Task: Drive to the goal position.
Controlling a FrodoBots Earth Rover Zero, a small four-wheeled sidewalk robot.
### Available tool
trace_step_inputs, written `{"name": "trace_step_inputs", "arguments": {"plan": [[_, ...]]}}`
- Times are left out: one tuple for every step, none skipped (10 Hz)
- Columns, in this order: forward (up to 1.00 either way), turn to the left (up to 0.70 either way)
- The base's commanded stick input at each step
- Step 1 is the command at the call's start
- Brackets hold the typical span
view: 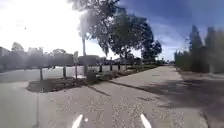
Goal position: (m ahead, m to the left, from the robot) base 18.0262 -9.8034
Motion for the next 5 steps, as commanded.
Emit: {"name": "trace_step_inputs", "arguments": {"plan": [[1.00,-0.40],[1.00,0.00],[1.00,0.00],[1.00,0.00],[1.00,-0.13]]}}
